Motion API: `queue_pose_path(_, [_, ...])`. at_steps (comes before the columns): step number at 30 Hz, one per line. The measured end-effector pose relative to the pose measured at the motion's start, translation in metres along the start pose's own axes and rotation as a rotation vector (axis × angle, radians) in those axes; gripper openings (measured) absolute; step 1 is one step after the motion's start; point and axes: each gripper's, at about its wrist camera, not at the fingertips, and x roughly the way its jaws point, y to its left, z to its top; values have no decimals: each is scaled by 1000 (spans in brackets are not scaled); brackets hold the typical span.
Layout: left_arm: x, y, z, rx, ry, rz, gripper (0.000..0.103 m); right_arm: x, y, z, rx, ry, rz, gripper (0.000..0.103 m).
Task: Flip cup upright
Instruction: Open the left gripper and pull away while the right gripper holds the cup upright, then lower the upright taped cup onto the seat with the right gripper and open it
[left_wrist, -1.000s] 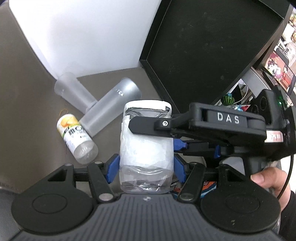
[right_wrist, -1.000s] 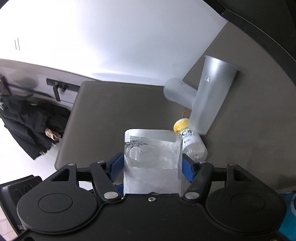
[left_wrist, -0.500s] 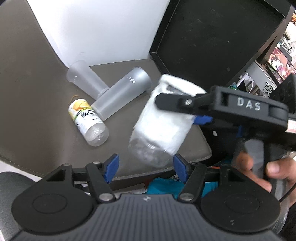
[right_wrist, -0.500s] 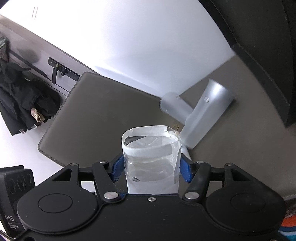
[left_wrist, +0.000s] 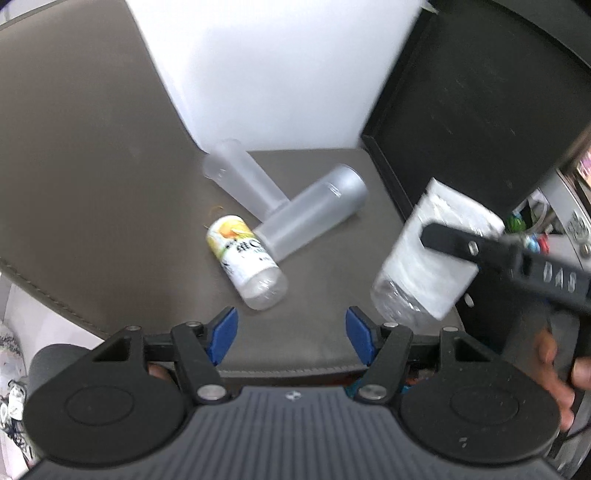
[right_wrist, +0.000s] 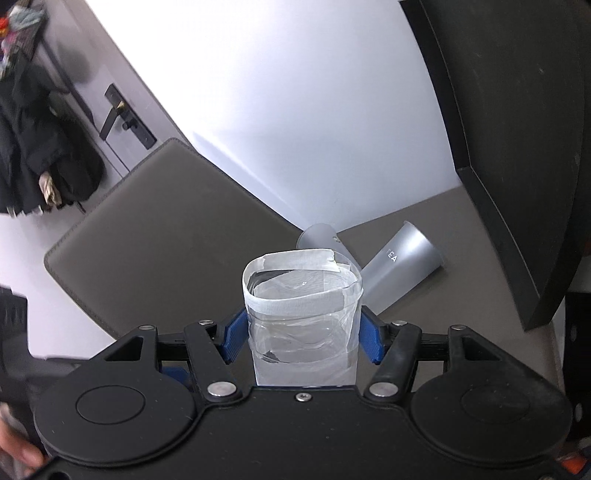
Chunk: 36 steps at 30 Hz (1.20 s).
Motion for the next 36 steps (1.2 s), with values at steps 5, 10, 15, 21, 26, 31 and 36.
queue_pose_path(5, [-5, 5, 11, -55, -28, -3, 64, 2, 7, -3, -66, -7, -35, 60])
queue_pose_path(10, [-2, 6, 22, -88, -44, -6, 65, 7, 16, -8, -153, -13, -85, 60])
queue_pose_path(15, [6, 10, 29, -127, -44, -23, 66, 14, 22, -14, -225, -19, -138, 60])
queue_pose_path(21, [16, 12, 35, -140, -32, -12, 66, 23, 25, -22, -266, -12, -170, 60])
queue_pose_path(26, [28, 12, 38, -163, -27, -19, 66, 34, 23, -30, -284, 8, -183, 60])
queue_pose_path(31, [44, 8, 40, -175, 7, -41, 66, 44, 17, -38, -289, 27, -189, 61])
queue_pose_path(36, [59, -1, 42, -159, 37, -56, 66, 54, 12, -44, -292, 45, -192, 61])
